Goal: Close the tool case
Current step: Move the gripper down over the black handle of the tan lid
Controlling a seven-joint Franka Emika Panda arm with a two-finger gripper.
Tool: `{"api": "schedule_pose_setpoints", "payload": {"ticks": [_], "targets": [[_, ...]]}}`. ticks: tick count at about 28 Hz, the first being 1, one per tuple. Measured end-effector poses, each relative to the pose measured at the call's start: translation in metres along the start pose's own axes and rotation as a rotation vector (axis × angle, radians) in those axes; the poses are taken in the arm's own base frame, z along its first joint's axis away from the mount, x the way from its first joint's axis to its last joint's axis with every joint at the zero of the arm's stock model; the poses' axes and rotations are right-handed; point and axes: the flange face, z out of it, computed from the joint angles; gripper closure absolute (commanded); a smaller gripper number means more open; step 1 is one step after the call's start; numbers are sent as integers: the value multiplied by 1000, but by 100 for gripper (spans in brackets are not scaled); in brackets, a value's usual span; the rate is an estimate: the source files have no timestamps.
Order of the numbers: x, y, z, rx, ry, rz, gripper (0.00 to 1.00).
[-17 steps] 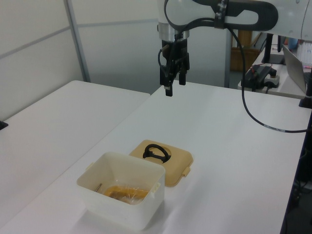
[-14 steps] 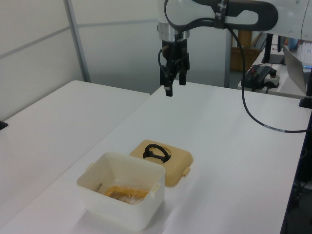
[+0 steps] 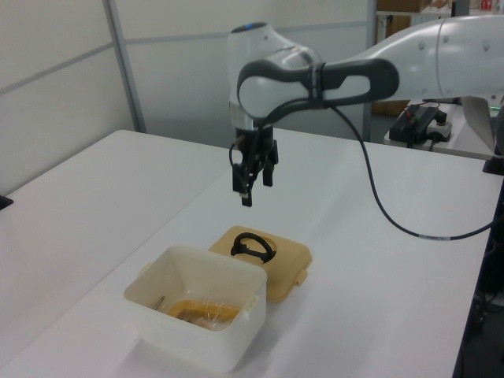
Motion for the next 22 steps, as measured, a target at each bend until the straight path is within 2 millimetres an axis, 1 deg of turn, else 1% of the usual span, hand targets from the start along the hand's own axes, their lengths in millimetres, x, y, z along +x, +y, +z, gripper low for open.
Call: {"api": "schedule_pose_setpoints", "payload": {"ticks": [5,8,15,19,22], "targets": [[11,-3,34,-25,-18,8,0],[17,-1,52,-28,-23,10,0],[23,5,79,-55,-52,5,0],[27,6,100,-69,-66,-4,0],[30,7,112,-76,-71,-9,0]]}}
